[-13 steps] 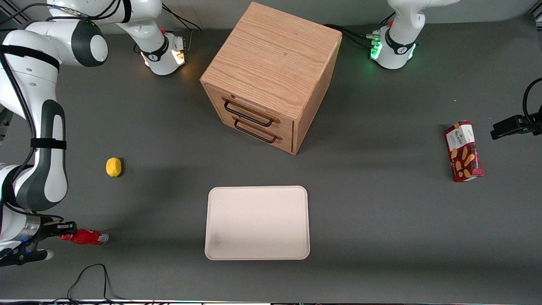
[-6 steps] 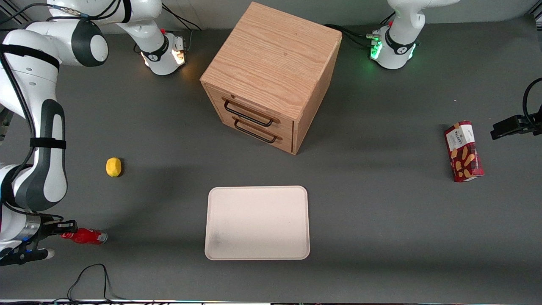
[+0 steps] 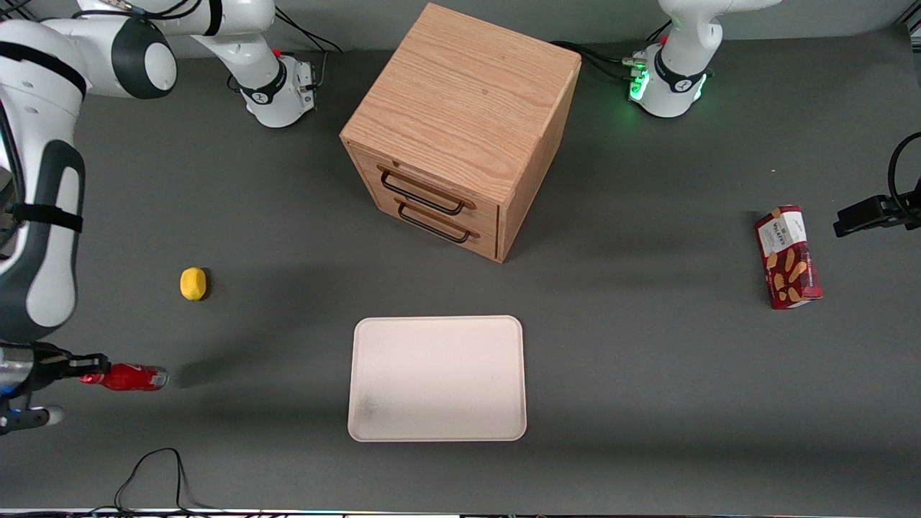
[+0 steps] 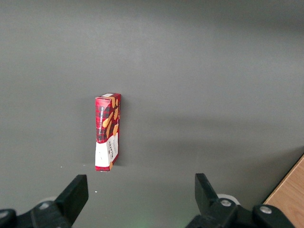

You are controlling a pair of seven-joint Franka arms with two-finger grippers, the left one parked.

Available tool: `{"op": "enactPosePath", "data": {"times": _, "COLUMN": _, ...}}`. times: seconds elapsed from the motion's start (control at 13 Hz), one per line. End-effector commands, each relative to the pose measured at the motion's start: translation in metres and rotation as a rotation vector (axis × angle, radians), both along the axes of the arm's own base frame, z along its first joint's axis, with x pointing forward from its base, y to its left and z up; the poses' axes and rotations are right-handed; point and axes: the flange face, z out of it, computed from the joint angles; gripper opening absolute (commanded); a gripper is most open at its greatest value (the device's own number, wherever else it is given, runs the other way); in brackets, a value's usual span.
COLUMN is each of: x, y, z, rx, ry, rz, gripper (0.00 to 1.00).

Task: Place coke bottle on tray
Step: 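Lift the bottle and carry it toward the white tray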

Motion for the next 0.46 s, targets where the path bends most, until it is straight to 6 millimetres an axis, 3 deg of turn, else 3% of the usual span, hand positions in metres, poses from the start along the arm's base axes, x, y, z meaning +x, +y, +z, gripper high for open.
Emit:
{"op": "enactPosePath", "data": {"times": 0.0, "x": -0.023, "y": 0.008, "z": 0.061, "rx": -0.014, "ry": 0.013, "rz": -0.052, "gripper": 0.0}}
{"op": "enactPosePath", "data": {"times": 0.23, "x": -0.051, "y": 0.041, "z": 0.123, "rx": -0.037, "ry": 0.04, "rz": -0.085, "gripper": 0.0}}
{"op": "enactPosePath", "data": {"times": 0.38, "x": -0.07, "y": 0.05, "z": 0.155, "rx": -0.029, "ry": 0.052, "rz": -0.082, "gripper": 0.0}}
